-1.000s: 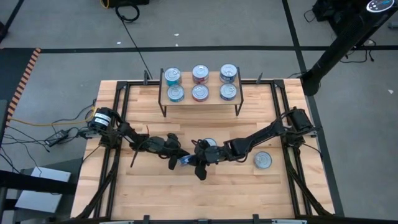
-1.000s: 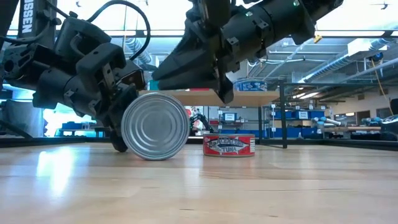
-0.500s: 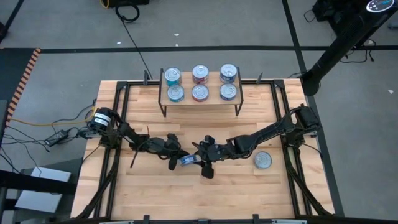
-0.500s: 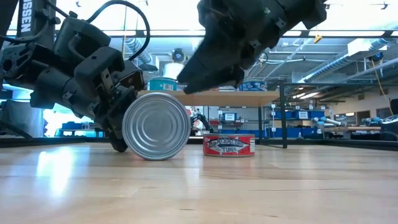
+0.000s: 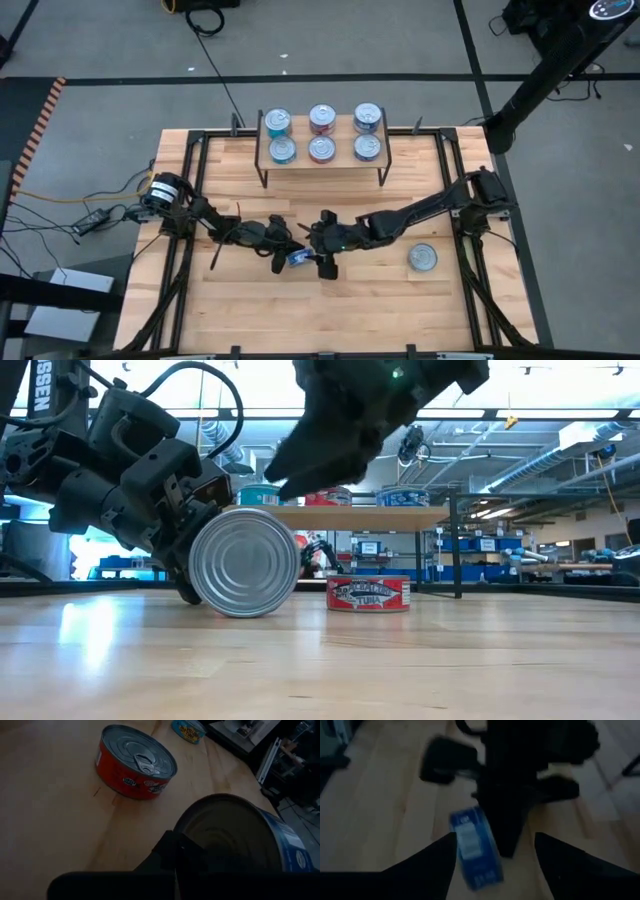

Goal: Stack canned seafood by type on shelf
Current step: Stack the blue tuna can on top of the other blue tuna can on the shelf

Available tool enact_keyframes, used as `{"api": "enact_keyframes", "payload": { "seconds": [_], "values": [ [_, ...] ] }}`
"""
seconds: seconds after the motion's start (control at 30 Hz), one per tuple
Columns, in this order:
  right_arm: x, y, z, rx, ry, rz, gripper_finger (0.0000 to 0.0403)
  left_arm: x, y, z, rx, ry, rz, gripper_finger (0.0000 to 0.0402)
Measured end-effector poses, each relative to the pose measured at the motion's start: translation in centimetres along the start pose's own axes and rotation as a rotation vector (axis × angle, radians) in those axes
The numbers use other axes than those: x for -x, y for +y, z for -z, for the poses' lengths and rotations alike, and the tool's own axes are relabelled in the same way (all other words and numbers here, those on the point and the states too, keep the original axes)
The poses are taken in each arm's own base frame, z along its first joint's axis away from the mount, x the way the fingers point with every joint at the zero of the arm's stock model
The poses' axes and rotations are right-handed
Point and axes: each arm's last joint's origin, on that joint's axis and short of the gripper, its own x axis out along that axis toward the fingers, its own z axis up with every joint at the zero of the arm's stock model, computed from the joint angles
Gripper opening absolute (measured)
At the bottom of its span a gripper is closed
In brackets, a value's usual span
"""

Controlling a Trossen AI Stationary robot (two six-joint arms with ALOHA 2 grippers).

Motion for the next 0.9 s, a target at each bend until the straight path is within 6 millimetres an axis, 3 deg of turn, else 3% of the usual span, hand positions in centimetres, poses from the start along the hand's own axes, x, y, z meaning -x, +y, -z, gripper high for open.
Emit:
{"api": "enact_keyframes", "payload": {
  "seconds": [0.23, 0.37, 0.9],
  "values": [
    [-2.3, -0.1, 0.7, -0.001, 0.071, -0.059, 0.0303, 0.0, 0.0, 0.0, 0.002, 0.008, 0.005, 0.0001],
    [-2.3, 0.2, 0.3, 0.002, 0.056, -0.064, 0.0310, 0.0, 0.0, 0.0, 0.005, 0.010, 0.009, 0.0001],
    [-3.2, 0.9, 1.3, 0.040, 0.086, -0.068, 0.0277, 0.0, 0.0, 0.0, 0.011, 0.004, 0.021, 0.0001]
  ]
}}
